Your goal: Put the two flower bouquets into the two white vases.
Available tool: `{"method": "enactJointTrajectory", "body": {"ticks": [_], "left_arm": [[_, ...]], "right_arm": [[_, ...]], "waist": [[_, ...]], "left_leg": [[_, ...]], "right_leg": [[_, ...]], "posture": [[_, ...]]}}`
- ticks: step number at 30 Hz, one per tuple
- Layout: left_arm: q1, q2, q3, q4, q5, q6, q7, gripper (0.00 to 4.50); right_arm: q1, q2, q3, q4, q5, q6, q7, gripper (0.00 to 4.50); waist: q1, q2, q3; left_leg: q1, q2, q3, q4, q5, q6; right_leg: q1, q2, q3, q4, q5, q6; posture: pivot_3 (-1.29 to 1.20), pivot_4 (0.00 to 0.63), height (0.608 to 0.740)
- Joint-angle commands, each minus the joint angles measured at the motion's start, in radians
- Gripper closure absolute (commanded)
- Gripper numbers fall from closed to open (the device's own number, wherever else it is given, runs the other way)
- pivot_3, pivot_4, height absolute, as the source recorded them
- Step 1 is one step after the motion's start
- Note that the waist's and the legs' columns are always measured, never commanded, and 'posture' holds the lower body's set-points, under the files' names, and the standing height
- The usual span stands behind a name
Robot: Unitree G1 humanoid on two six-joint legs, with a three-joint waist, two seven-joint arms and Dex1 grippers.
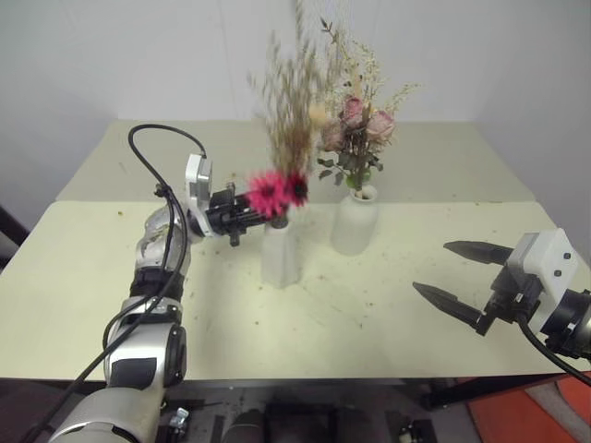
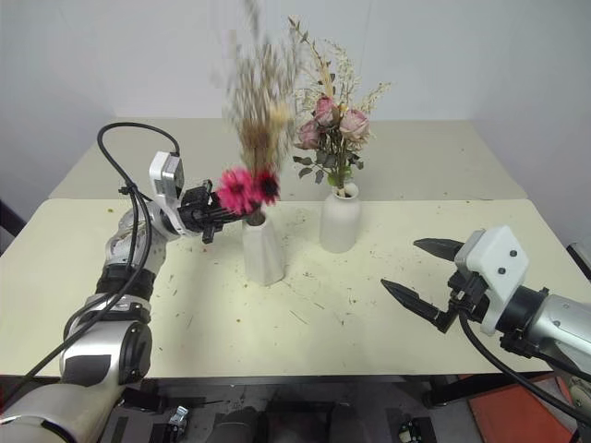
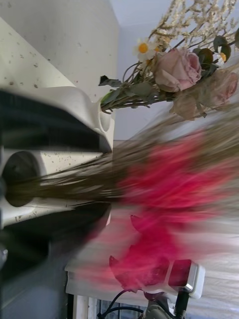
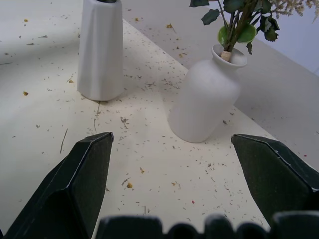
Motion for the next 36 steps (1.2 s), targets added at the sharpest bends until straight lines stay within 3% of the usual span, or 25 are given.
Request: {"method": "enactJointTrajectory", "body": {"ticks": [1, 5, 6, 12, 22, 30, 36], "left_arm": [[0.005, 0.027, 0.013, -0.071, -0.032, 0.023, -0.002, 1.44], [0.03, 0.067, 0.018, -0.108, -0.028, 0.058, 0.022, 0.13], [0.04, 0.085, 0.021, -0.122, -0.028, 0.066, 0.025, 0.06], [0.123, 0.211, 0.01, -0.245, -0.026, 0.113, 0.012, 0.06], [0.197, 0.347, 0.037, -0.299, 0.03, 0.075, 0.144, 0.06], [0.36, 0.528, 0.154, -0.523, -0.054, 0.126, 0.134, 0.06], [0.473, 0.565, 0.228, -0.681, -0.114, 0.183, 0.197, 0.06]], "right_arm": [[-0.014, -0.009, -0.016, -0.002, -0.008, -0.034, 0.001, 0.0], [-0.015, -0.008, -0.006, 0.001, -0.02, -0.038, -0.002, 0.0], [-0.014, -0.007, -0.004, 0.001, -0.024, -0.039, -0.003, 0.0], [-0.005, -0.005, -0.011, 0.0, -0.028, -0.033, -0.006, 0.0], [-0.036, -0.016, 0.007, 0.034, -0.041, -0.021, -0.007, 0.0], [0.033, -0.038, -0.149, 0.072, -0.004, -0.023, 0.085, 0.0], [0.057, -0.08, -0.24, 0.146, 0.013, -0.039, 0.193, 0.0]], "waist": [[0.0, 0.0, 0.0], [-0.001, 0.0, 0.0], [-0.002, 0.0, 0.0], [-0.002, 0.0, 0.0], [0.002, 0.0, 0.0], [-0.001, 0.0, 0.0], [0.004, 0.001, -0.001]], "left_leg": [[0.0, 0.0, 0.0, 0.0, 0.0, 0.0], [0.0, 0.0, 0.0, 0.0, 0.0, 0.0], [0.0, 0.0, 0.0, 0.0, 0.0, 0.0], [0.001, 0.001, 0.0, 0.0, 0.0, 0.0], [0.001, 0.001, 0.0, 0.0, 0.0, 0.0], [0.001, 0.002, 0.0, -0.001, 0.0, 0.0], [0.004, 0.003, 0.001, -0.001, 0.0, 0.0]], "right_leg": [[0.0, 0.0, 0.0, 0.0, 0.0, 0.0], [0.0, 0.0, 0.0, 0.0, 0.0, 0.0], [0.0, 0.0, 0.0, 0.0, 0.0, 0.0], [0.0, 0.0, 0.0, 0.0, 0.0, 0.0], [0.0, 0.0, 0.0, 0.0, 0.0, 0.0], [0.0, 0.0, 0.0, 0.0, 0.0, 0.0], [0.003, 0.0, 0.0, -0.001, 0.0, 0.0]], "posture": [[0.0, 0.15, 0.74], [0.0, 0.15, 0.74], [0.0, 0.15, 0.74], [0.0, 0.15, 0.74], [0.0, 0.15, 0.74], [0.0, 0.15, 0.74], [0.0, 0.15, 0.74]]}}
